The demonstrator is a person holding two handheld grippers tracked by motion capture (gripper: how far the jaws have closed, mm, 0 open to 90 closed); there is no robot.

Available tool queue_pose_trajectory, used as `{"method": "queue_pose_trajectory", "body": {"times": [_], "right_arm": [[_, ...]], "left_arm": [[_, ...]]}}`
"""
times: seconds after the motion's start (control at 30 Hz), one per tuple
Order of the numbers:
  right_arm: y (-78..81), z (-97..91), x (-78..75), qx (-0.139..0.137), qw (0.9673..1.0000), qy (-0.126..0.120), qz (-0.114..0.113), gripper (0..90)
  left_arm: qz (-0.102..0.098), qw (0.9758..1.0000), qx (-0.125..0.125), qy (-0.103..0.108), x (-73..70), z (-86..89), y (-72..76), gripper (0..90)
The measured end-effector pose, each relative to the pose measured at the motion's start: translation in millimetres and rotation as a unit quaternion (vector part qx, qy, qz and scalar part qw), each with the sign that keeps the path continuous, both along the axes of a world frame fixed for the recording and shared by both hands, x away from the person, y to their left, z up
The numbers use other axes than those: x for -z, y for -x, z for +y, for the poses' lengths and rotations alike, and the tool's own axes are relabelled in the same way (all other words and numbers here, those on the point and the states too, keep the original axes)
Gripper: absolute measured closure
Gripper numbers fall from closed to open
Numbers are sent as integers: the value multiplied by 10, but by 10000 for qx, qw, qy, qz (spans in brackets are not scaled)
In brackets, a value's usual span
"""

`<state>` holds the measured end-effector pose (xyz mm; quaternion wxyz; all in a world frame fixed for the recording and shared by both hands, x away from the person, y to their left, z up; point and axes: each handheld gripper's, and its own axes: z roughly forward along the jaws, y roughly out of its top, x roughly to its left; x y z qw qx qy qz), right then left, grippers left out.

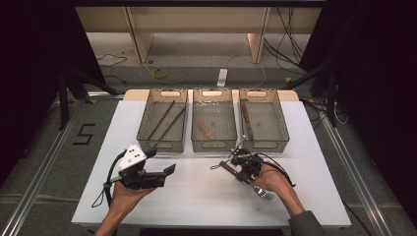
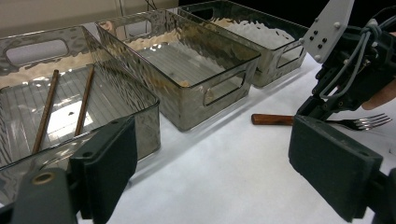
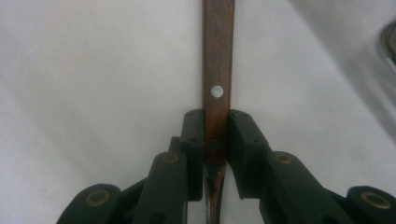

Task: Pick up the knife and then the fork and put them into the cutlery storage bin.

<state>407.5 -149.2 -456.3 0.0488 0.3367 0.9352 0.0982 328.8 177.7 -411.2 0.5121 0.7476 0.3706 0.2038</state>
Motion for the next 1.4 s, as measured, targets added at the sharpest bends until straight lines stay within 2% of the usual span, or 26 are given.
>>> {"method": "queue_pose_trajectory", "body": {"times": [0.27,0.4,0.47,0.53,0.93,1.0,1.17,1.4], "right_arm": [[27,79,5,-33,9995,295,-99,766],[7,69,3,-87,9996,275,-58,773],[9,74,-3,-155,9993,328,-88,774],[16,65,-16,-133,9994,276,-151,775],[10,-143,-305,164,9989,-343,-268,776],[5,-179,-357,210,9977,-509,-386,777],[1,-251,-468,278,9945,-881,-496,776],[-19,-361,-620,417,9890,-1217,-729,776]], "left_arm": [[2,10000,1,-18,2,3,-2,155],[7,10000,-6,-2,1,4,1,155],[1,10000,-13,4,0,8,-2,155],[-3,10000,-5,8,-3,15,-2,155],[-12,10000,-19,0,-6,21,0,155],[-13,10000,-21,-1,-6,23,-1,155],[-7,10000,-35,20,-7,23,1,155],[-13,10000,-33,13,-4,22,-2,155]]}}
